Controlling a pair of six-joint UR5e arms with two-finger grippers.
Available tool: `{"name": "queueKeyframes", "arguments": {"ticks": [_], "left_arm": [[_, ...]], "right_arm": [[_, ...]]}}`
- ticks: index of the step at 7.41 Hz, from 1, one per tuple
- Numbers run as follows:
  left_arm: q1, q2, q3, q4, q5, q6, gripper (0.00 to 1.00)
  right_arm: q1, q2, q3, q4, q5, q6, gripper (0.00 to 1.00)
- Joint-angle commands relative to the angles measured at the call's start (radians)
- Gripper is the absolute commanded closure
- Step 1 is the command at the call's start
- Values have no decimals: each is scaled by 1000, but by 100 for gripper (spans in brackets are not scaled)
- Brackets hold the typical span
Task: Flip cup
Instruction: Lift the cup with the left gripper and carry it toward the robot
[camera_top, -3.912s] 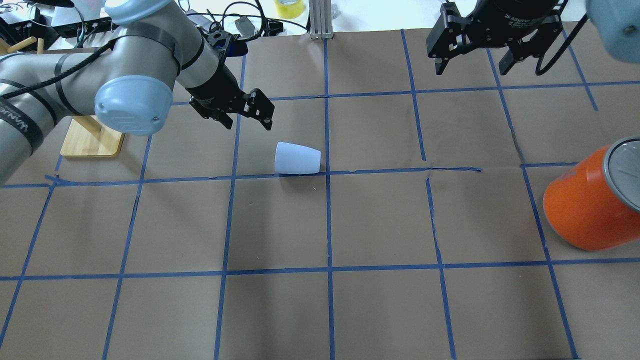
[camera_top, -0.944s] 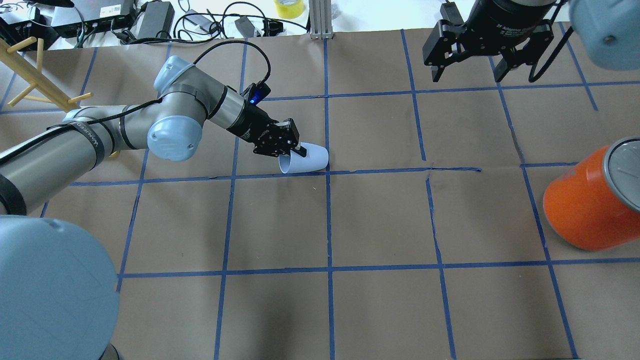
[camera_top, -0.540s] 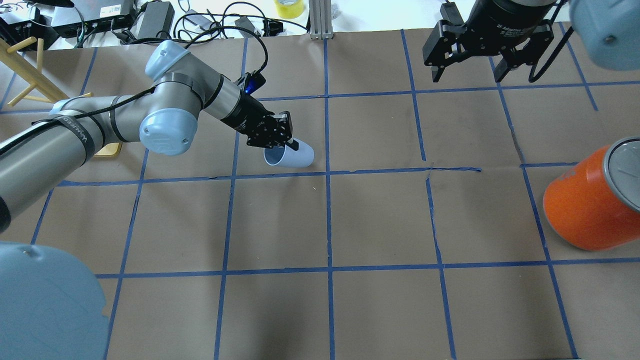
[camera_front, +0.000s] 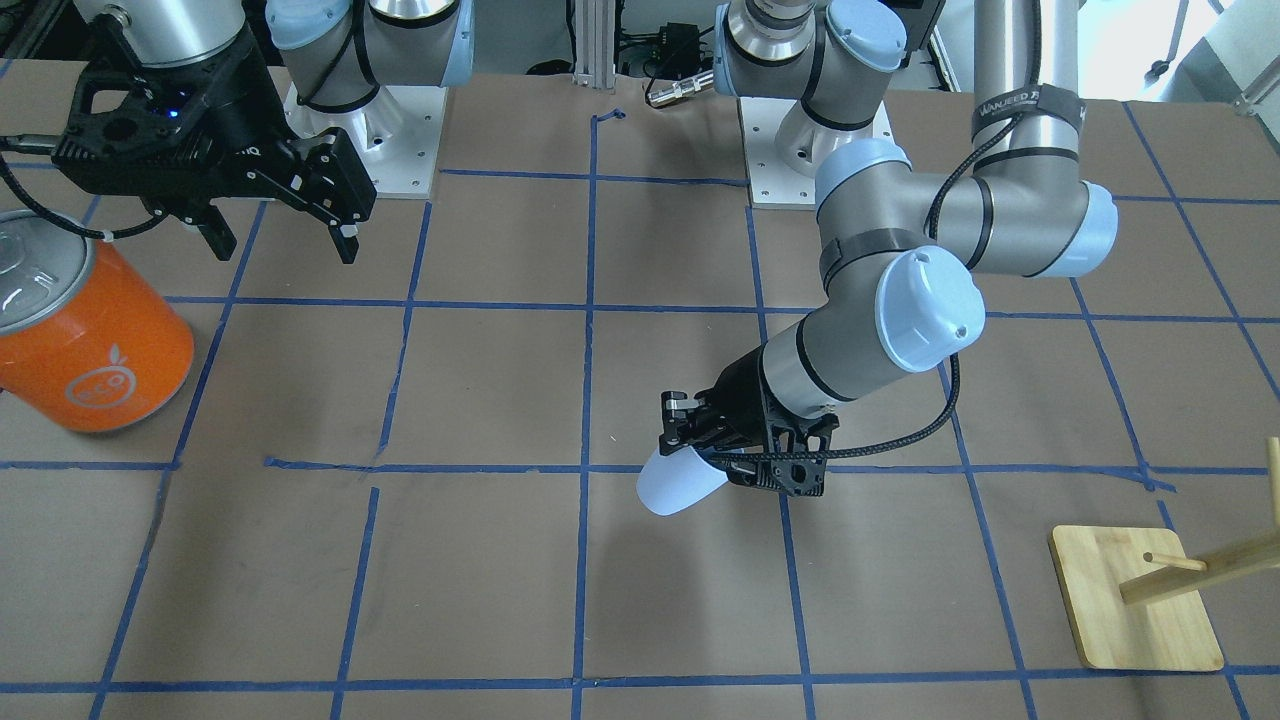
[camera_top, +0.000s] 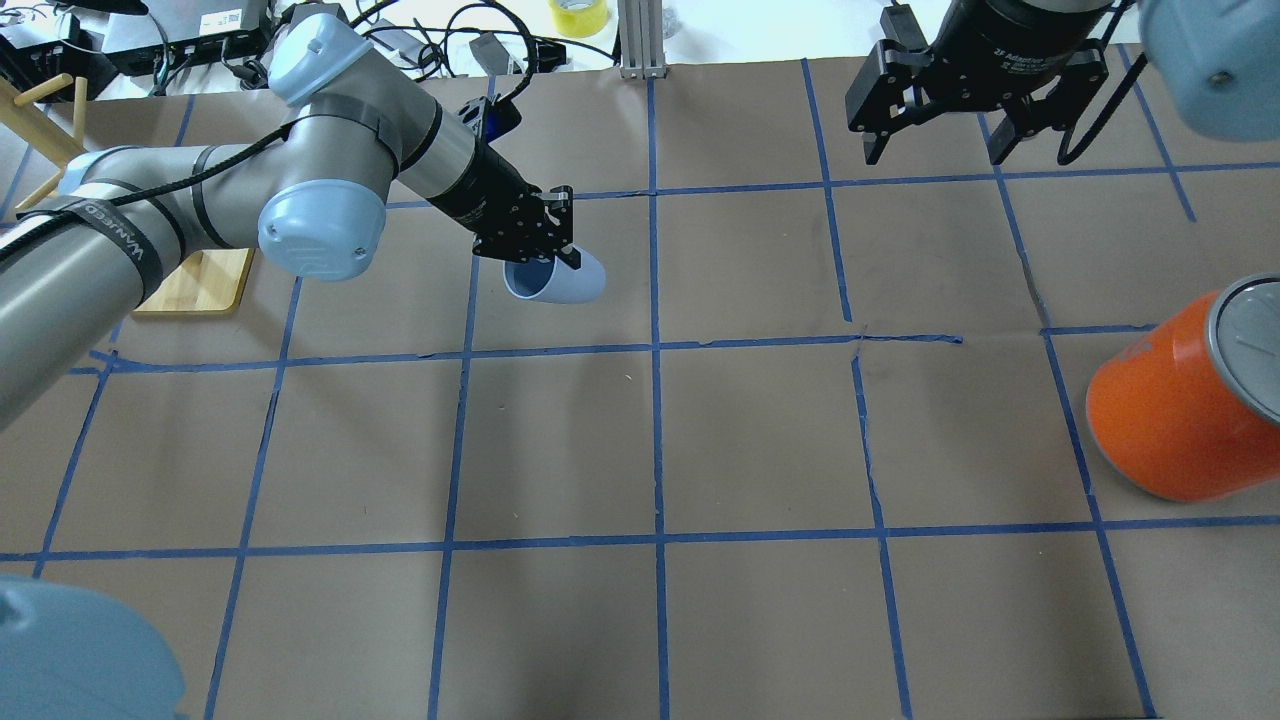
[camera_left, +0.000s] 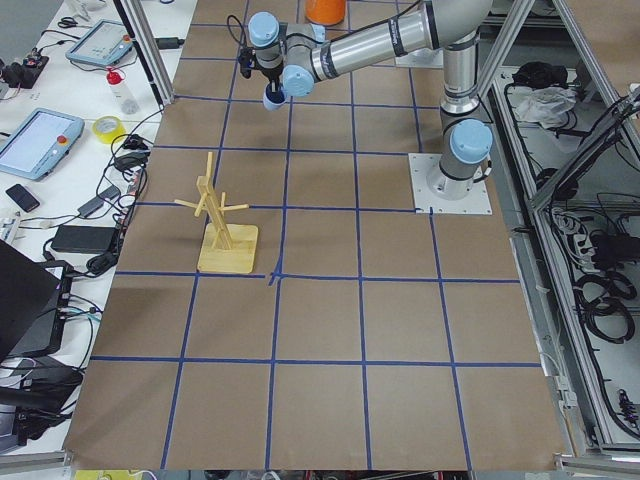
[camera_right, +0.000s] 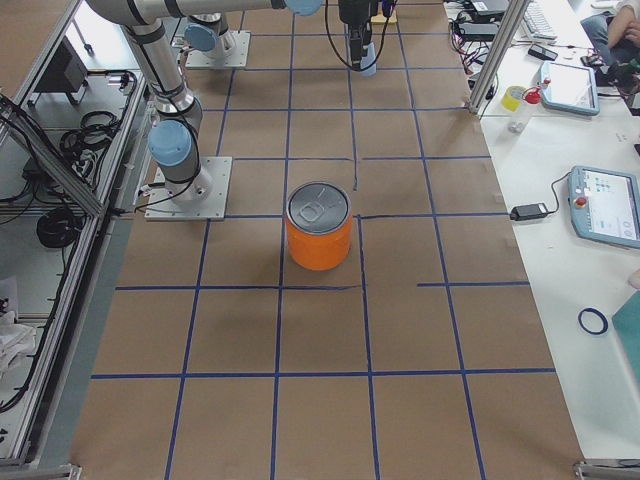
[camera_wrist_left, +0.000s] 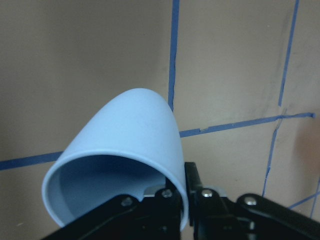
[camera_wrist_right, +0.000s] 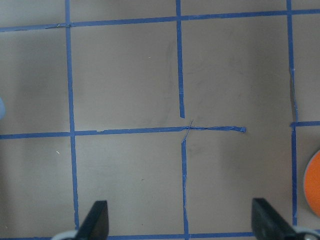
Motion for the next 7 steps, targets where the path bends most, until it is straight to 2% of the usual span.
{"name": "queueKeyframes", "arguments": {"ticks": [1, 2, 3, 5, 7], "left_arm": [[-1, 14, 46, 0, 244, 17, 100], [5, -9, 79, -14, 323, 63, 100], [20, -21, 112, -23, 362, 139, 100], [66, -88, 167, -64, 379, 291, 100], [71, -142, 181, -75, 406, 353, 100]], "right_arm": [[0, -2, -1, 0, -1, -2, 0], [0, -3, -1, 0, -6, -4, 0], [0, -3, -1, 0, -18, -7, 0], [0, -3, -1, 2, -23, -8, 0], [0, -2, 0, 2, -23, -8, 0]]}}
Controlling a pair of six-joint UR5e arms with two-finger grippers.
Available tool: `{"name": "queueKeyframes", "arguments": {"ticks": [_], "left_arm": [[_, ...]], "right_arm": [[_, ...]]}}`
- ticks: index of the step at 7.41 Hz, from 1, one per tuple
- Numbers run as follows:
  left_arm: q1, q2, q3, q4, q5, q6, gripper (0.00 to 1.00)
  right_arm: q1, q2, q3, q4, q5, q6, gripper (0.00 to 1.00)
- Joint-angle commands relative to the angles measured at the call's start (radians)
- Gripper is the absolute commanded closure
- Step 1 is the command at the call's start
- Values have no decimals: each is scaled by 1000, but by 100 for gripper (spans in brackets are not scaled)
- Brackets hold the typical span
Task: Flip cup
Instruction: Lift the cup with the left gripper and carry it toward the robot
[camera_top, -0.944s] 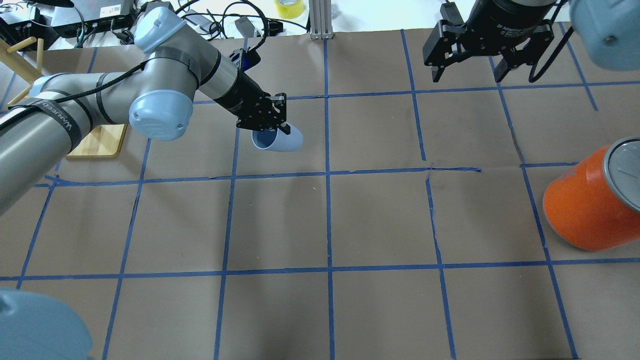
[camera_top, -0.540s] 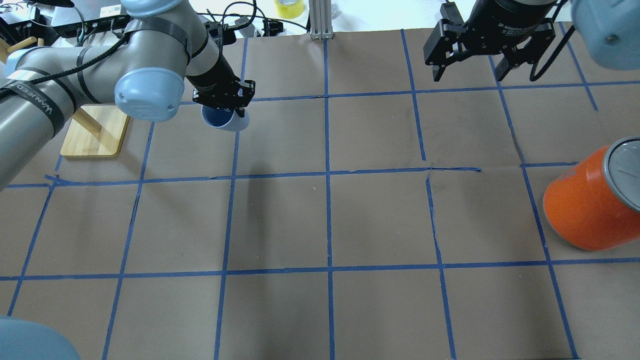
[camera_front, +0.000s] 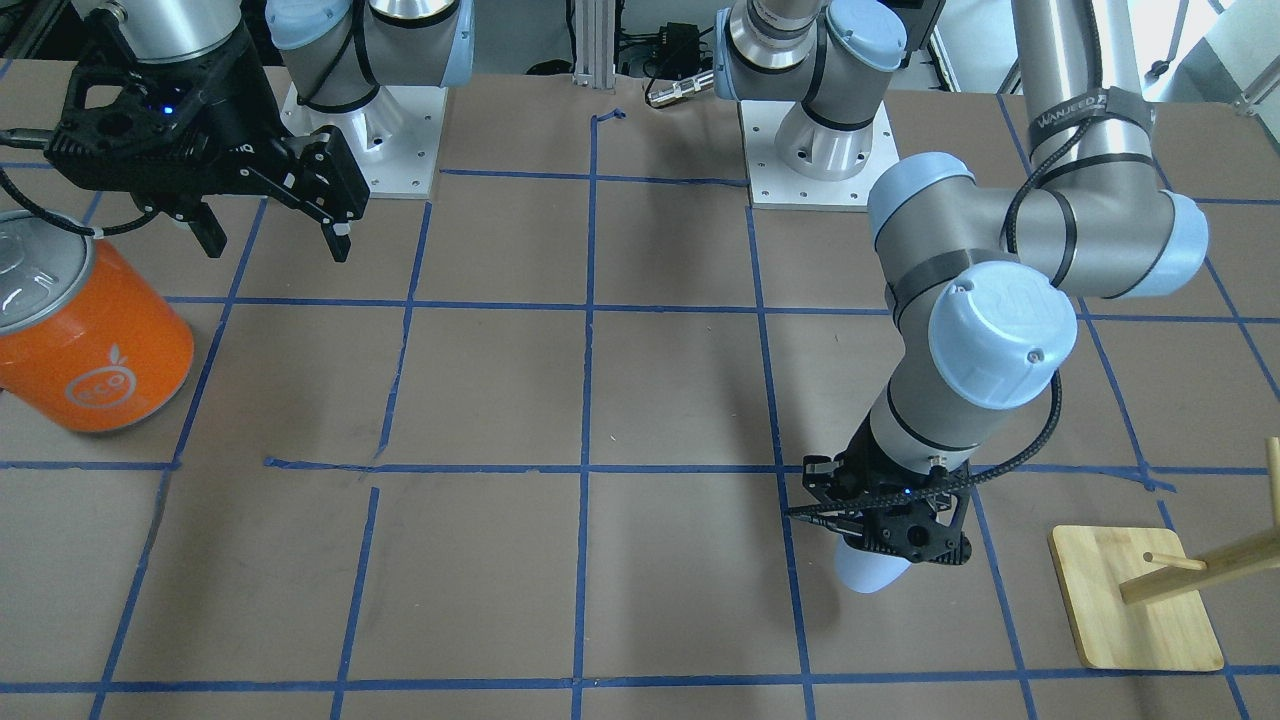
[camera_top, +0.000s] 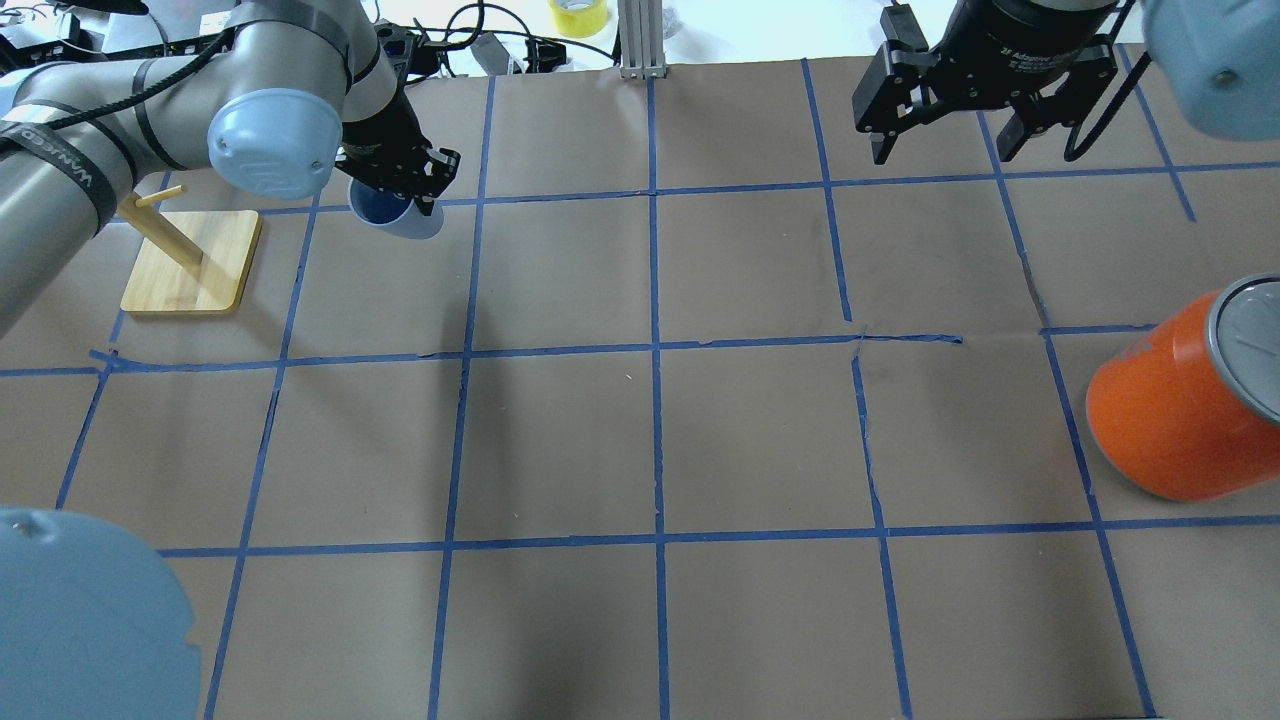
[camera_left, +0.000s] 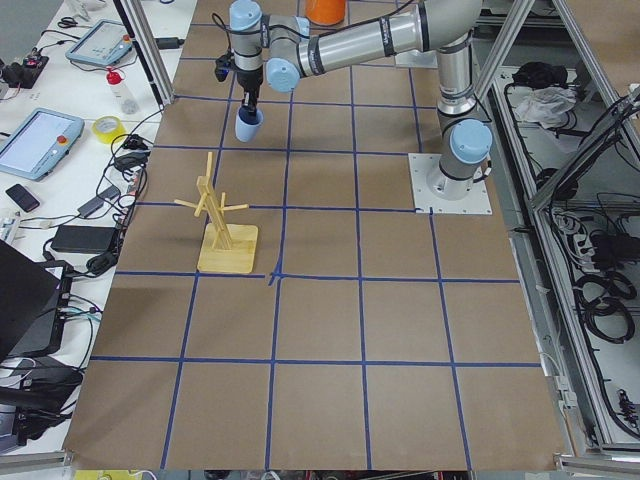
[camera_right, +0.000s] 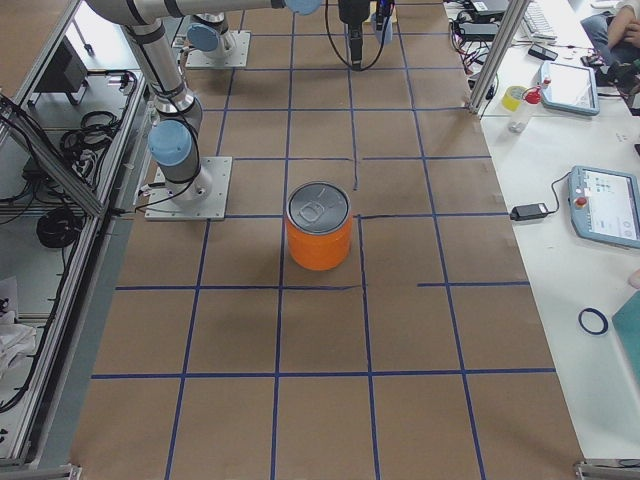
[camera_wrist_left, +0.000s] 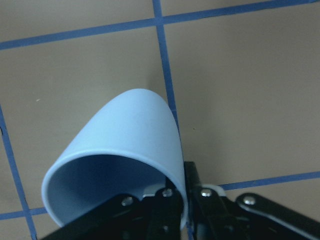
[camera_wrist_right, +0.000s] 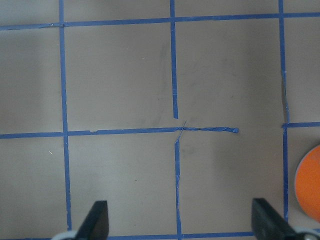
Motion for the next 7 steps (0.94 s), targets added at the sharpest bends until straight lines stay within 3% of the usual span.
{"name": "queueKeyframes", "arguments": {"ticks": [1, 7], "left_arm": [[6, -52, 7, -11, 26, 52, 100], [0, -92, 16, -56, 49, -15, 100]], "right_arm": [[0, 0, 1, 0, 0, 0, 0], [0, -5, -1, 12, 21, 9, 0]]}}
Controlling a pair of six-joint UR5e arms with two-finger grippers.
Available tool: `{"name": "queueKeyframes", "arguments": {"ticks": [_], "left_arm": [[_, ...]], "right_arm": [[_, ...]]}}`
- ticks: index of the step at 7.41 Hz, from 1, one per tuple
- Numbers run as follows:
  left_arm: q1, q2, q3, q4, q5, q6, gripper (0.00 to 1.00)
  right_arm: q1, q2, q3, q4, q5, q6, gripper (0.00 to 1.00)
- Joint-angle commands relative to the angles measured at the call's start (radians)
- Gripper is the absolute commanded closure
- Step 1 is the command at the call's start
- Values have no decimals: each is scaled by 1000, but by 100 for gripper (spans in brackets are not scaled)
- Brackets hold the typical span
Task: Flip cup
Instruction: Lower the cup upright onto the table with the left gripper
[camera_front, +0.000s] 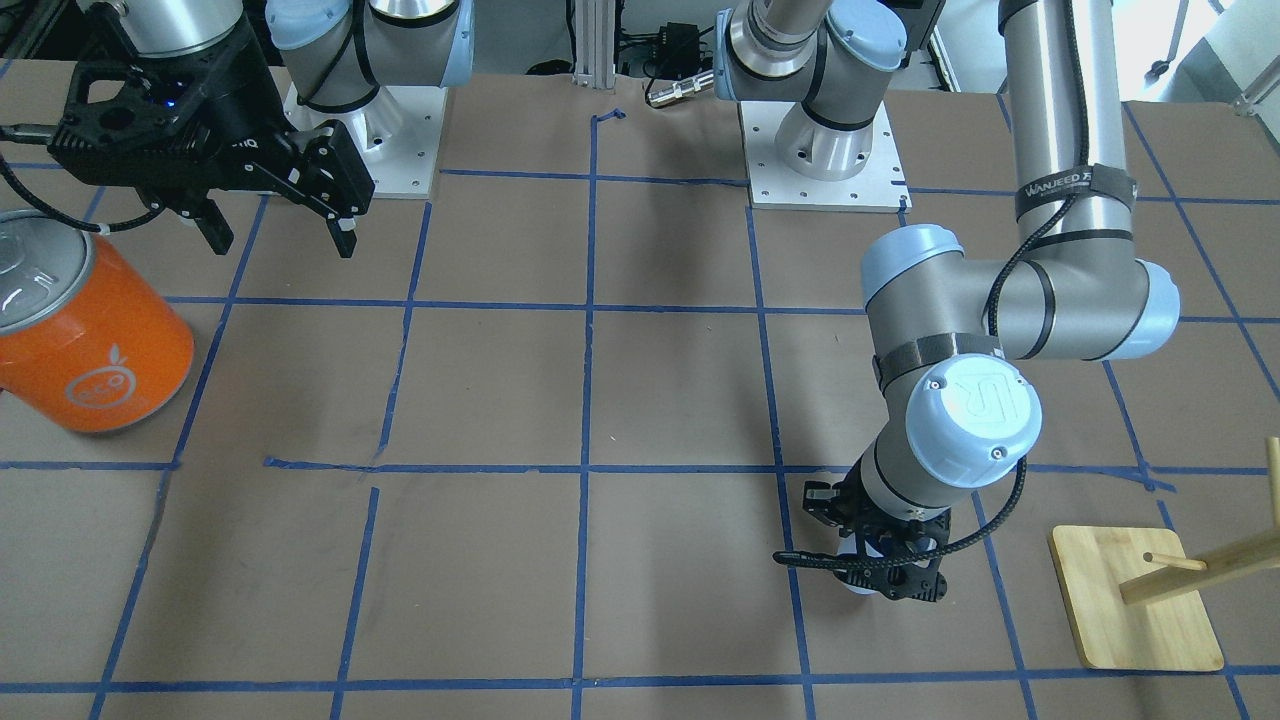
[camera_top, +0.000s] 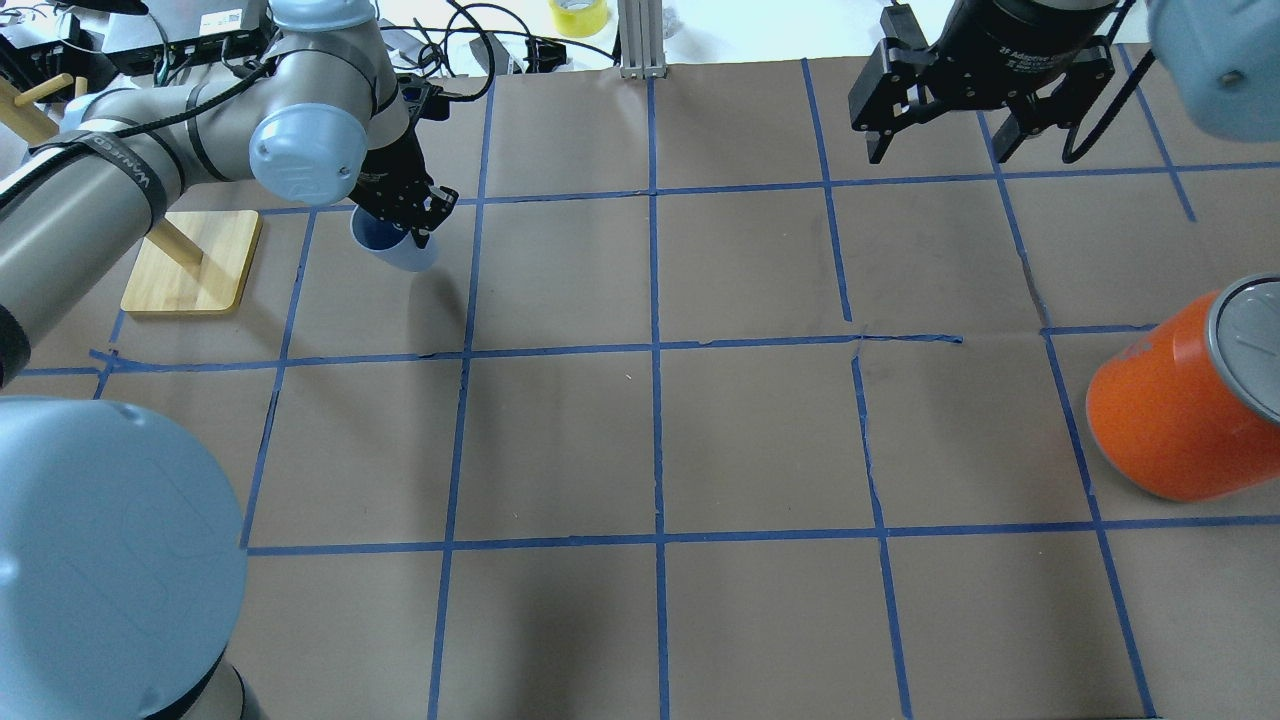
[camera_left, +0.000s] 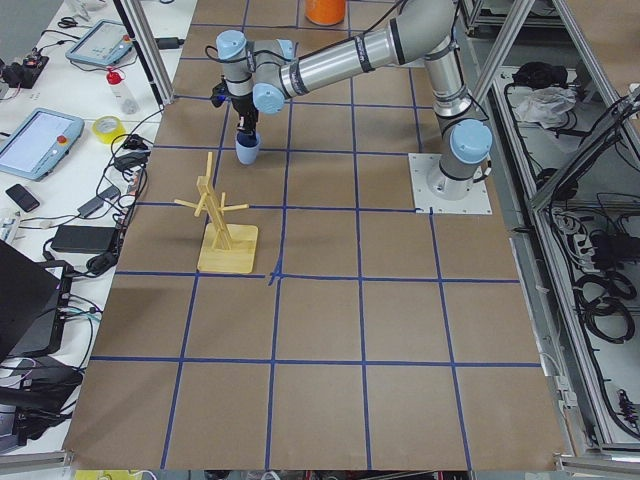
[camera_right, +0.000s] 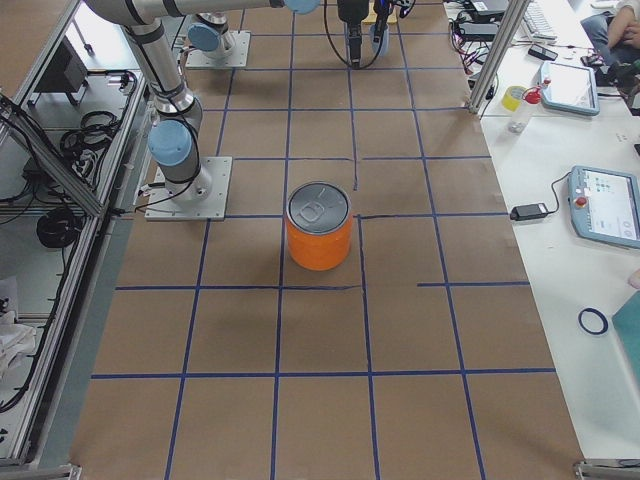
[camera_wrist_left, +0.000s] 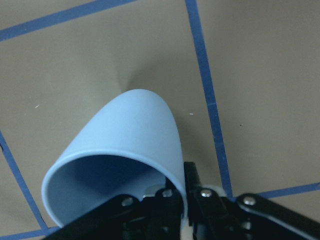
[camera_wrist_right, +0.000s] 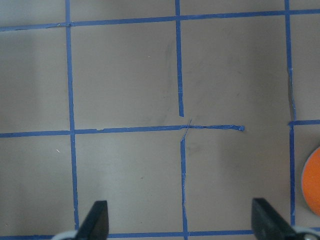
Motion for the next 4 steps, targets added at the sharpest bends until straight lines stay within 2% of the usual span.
{"name": "queueKeyframes", "arguments": {"ticks": [1, 2, 4], "left_arm": [[-2, -13, 9, -19, 23, -10, 100], [0, -15, 18, -33, 78, -7, 100], [1, -40, 44, -33, 73, 38, 100]], "right_arm": [[0, 2, 0, 4, -1, 1, 0], [0, 2, 0, 4, -3, 1, 0], [3, 1, 0, 2, -9, -15, 0]]}}
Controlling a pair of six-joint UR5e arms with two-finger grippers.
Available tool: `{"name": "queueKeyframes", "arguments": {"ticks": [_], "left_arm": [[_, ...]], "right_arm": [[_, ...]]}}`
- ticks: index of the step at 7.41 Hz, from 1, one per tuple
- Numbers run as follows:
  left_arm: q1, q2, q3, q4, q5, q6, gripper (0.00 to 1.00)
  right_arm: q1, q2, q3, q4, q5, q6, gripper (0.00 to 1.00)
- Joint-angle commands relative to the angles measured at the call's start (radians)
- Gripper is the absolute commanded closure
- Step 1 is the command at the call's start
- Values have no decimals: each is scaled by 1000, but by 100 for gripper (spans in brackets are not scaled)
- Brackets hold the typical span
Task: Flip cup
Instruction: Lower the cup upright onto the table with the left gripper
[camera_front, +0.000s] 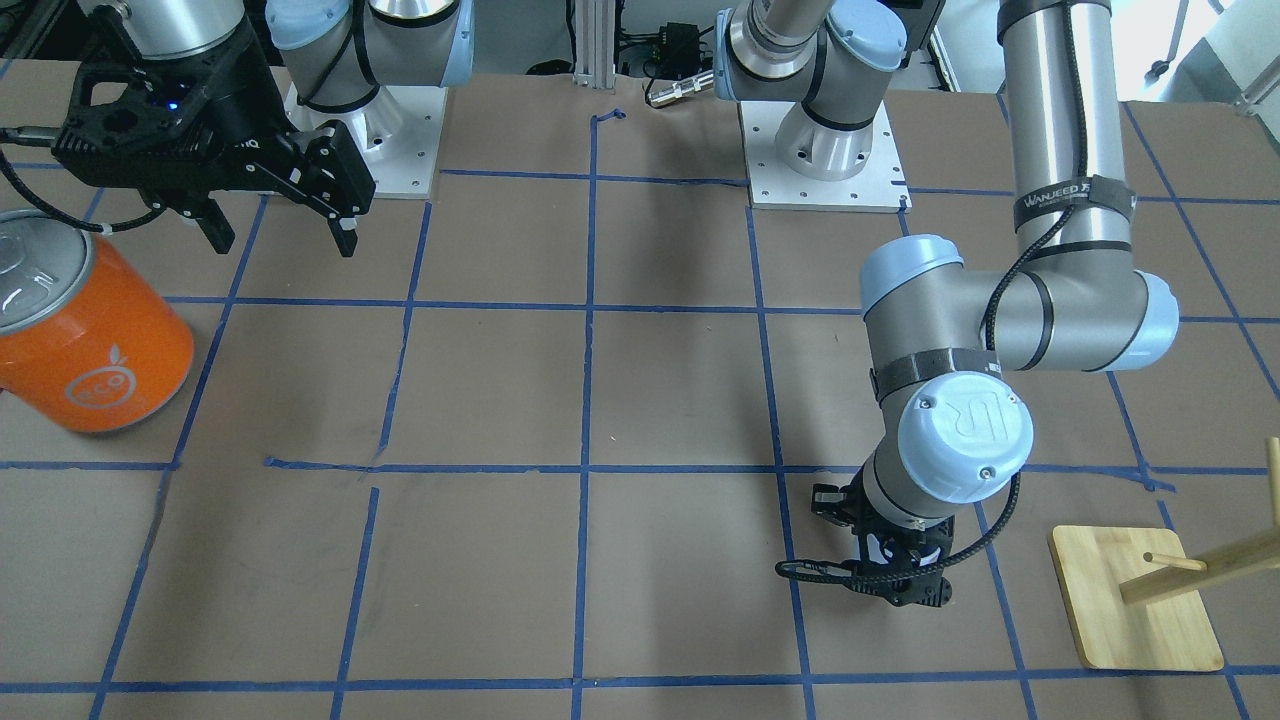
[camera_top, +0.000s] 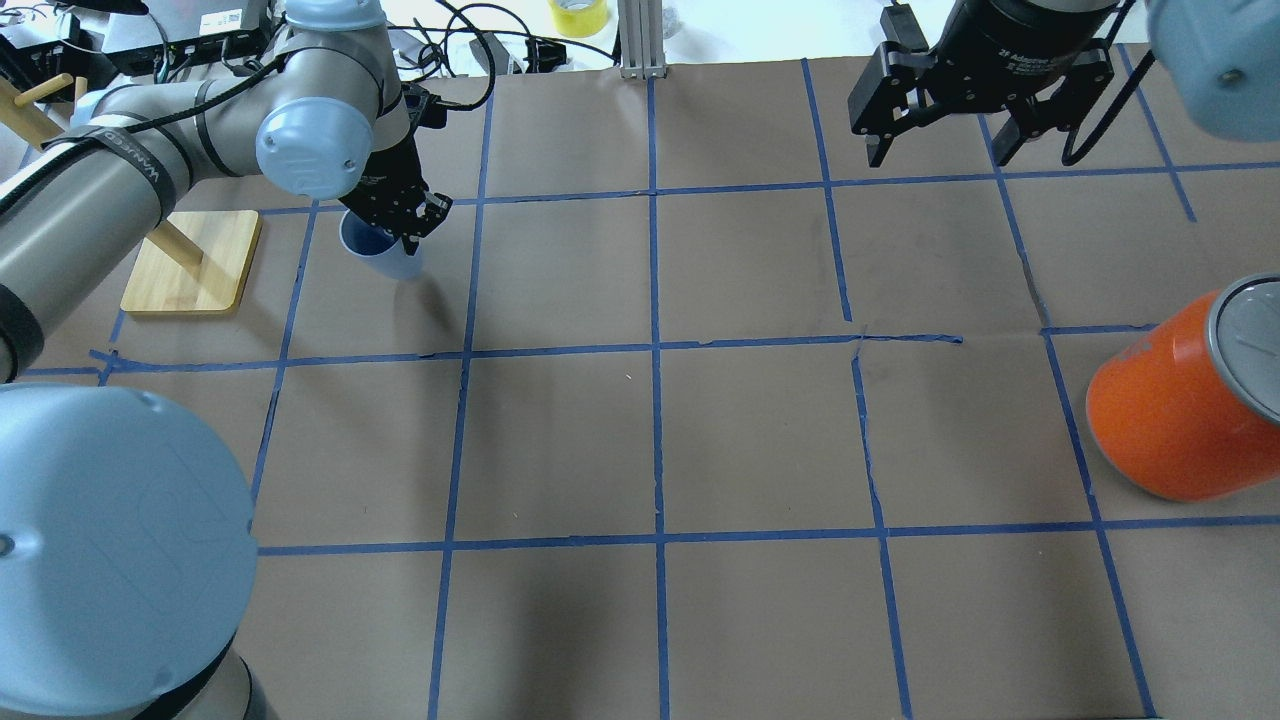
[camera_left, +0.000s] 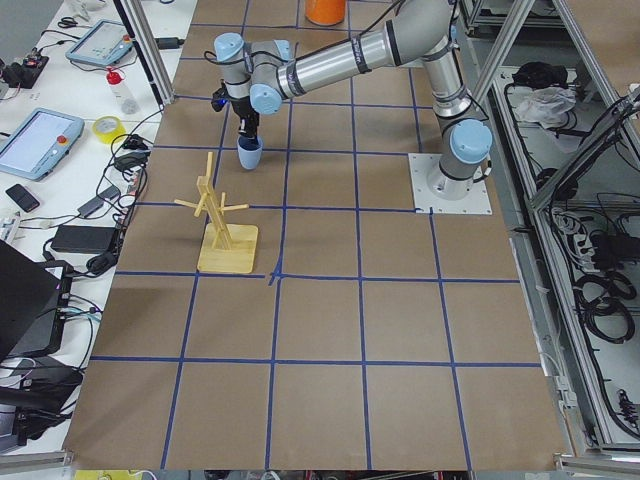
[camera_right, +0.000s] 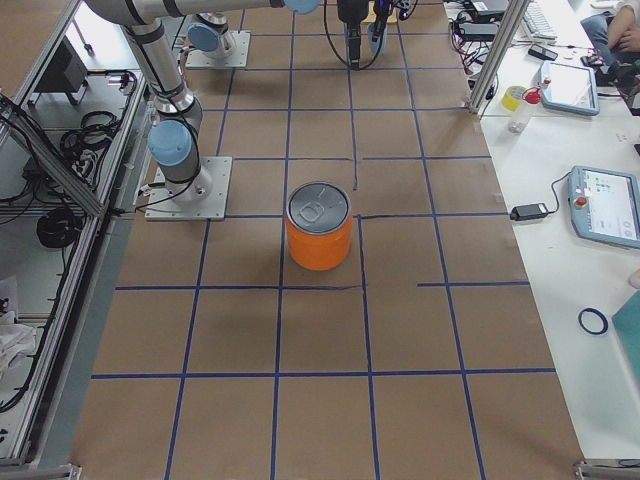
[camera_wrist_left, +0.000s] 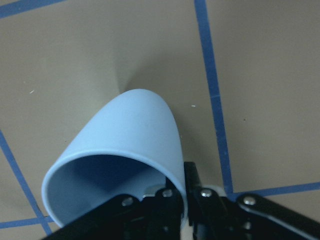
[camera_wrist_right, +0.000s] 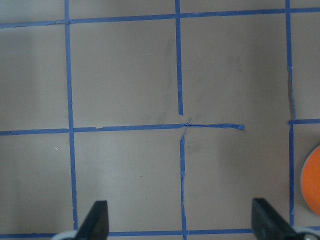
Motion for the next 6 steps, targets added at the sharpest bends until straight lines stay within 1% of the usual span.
{"name": "queueKeyframes", "arguments": {"ticks": [1, 4, 5, 6], "left_arm": [[1, -34, 13, 8, 2, 24, 100], [1, -49, 16, 36, 4, 24, 100], [1, -52, 15, 86, 2, 26, 90], [1, -60, 7, 93, 5, 35, 28]], "right_arm": [[3, 2, 0, -3, -9, -6, 0], [5, 1, 0, -6, -12, -7, 0], [5, 1, 2, -6, -12, -6, 0], [5, 2, 2, -6, -12, -6, 0]]}}
